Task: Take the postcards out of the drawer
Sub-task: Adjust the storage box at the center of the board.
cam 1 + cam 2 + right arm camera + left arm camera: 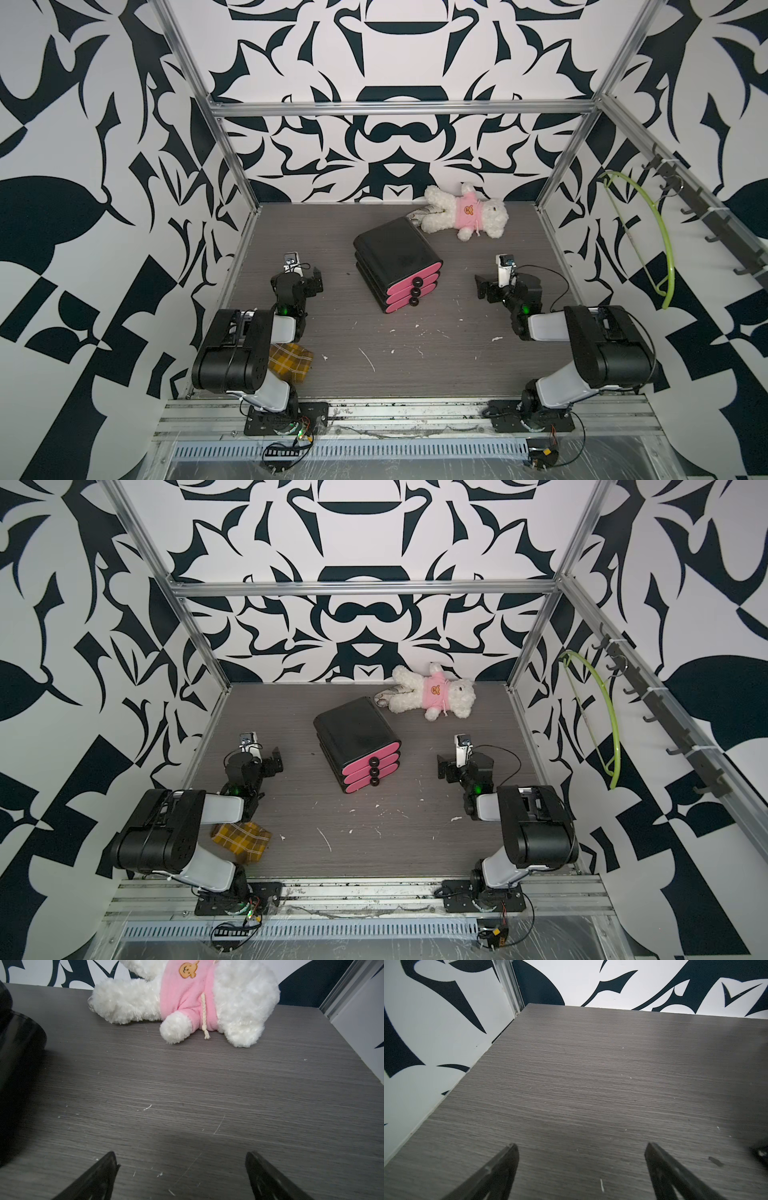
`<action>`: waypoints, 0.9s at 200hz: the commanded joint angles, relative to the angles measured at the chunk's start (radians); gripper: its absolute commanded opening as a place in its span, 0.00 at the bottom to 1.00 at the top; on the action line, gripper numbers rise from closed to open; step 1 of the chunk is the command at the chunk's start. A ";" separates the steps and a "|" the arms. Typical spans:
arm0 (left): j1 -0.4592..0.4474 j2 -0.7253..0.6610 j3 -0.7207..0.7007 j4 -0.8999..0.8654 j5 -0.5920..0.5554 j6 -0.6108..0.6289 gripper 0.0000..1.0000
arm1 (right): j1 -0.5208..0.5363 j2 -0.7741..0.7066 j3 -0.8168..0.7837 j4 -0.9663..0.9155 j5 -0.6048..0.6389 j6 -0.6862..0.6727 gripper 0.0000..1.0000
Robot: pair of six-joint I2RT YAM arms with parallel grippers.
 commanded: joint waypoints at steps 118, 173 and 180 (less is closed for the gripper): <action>-0.046 -0.367 0.321 -0.635 0.011 -0.298 0.99 | -0.003 -0.307 0.489 -1.036 0.378 0.575 1.00; -0.047 -0.286 0.438 -0.764 0.298 -0.440 0.99 | 0.039 -0.360 0.575 -1.110 0.069 0.620 0.86; -0.048 -0.279 0.445 -0.774 0.312 -0.455 0.99 | 0.063 -0.351 0.600 -1.122 0.055 0.610 0.86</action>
